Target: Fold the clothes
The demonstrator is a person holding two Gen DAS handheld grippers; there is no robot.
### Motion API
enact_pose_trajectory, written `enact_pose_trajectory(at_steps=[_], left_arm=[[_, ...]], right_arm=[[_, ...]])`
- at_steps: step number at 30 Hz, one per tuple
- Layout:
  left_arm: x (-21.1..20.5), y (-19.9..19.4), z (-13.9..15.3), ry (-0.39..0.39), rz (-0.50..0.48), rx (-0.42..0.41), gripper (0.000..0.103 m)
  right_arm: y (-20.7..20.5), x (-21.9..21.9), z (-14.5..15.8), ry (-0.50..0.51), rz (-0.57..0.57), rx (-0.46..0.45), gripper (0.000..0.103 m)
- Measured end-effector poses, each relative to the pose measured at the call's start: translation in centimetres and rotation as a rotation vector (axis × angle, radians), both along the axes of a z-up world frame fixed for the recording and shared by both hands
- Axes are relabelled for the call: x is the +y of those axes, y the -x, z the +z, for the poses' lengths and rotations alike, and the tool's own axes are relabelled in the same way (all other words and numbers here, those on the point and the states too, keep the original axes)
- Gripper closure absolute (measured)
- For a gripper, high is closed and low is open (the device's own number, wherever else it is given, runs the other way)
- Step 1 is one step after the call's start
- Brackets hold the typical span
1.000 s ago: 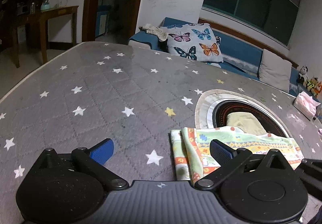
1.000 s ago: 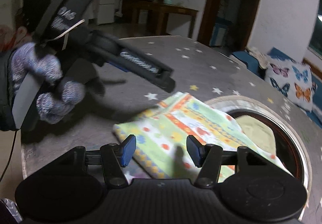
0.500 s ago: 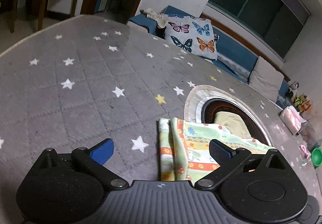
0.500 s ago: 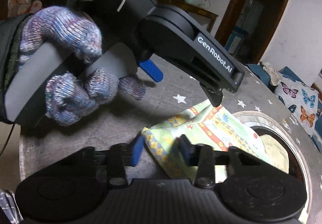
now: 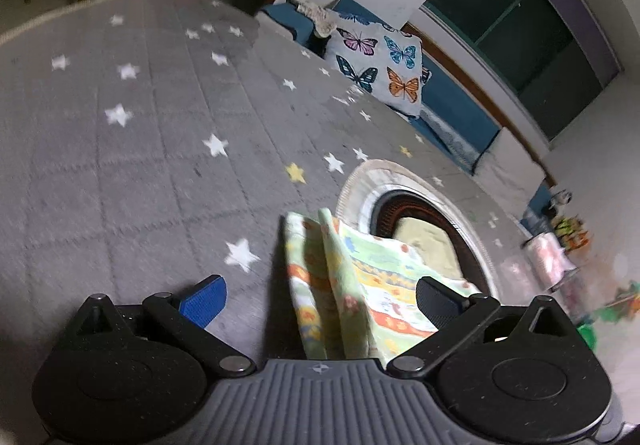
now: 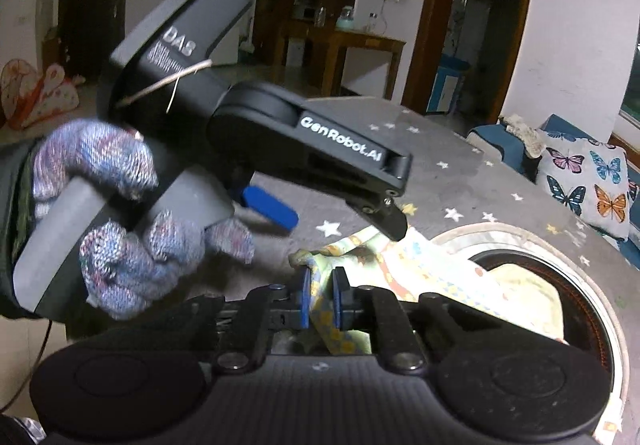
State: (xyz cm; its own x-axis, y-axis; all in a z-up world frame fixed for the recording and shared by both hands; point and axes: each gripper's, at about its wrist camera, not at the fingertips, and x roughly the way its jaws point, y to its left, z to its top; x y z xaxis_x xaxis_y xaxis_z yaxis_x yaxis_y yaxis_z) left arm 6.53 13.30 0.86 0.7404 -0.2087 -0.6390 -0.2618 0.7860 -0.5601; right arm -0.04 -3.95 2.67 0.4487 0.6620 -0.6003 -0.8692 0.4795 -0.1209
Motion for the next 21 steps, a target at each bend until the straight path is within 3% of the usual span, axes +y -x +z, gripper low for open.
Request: enact_pose_trajectory(at_steps=[4, 6, 7, 9, 13, 16, 17, 20, 21], left_arm=[[0.1, -0.2, -0.9, 0.102, 0.015, 0.029, 0.003], [0.2, -0.2, -0.9, 0.122, 0.02, 0.026, 0.016], [0.3, -0.2, -1.0, 0.14, 0.021, 0.029, 0.016], [0.3, -0.3, -1.2, 0.164, 0.016, 0.031, 0.031], [0.1, -0.6, -1.9, 0.218, 0.0, 0.04, 0.042], [0.1, -0.5, -2.2, 0.252, -0.005, 0.042, 0.057], [0.1, -0.5, -2.3, 0.263, -0.007, 0.042, 0.067], [0.0, -0.4, -2.3, 0.261, -0.011, 0.035, 0.085], [-0.1, -0.3, -2.2, 0.253, -0.013, 0.03, 0.086]], right_arm=[[0.0, -0.3, 0.2, -0.016, -0.004, 0.001, 0.093], [0.0, -0.4, 0.2, -0.02, -0.003, 0.001, 0.093], [0.1, -0.5, 0.2, -0.021, -0.003, 0.002, 0.093], [0.1, -0.6, 0.2, -0.025, -0.002, 0.002, 0.094], [0.2, -0.8, 0.2, -0.031, 0.001, 0.004, 0.094], [0.3, -1.0, 0.3, -0.033, 0.005, 0.005, 0.094], [0.4, -1.0, 0.3, -0.032, 0.007, 0.004, 0.094], [0.3, -1.1, 0.2, -0.032, 0.01, 0.014, 0.093], [0.2, -1.3, 0.2, -0.036, 0.008, 0.022, 0.093]])
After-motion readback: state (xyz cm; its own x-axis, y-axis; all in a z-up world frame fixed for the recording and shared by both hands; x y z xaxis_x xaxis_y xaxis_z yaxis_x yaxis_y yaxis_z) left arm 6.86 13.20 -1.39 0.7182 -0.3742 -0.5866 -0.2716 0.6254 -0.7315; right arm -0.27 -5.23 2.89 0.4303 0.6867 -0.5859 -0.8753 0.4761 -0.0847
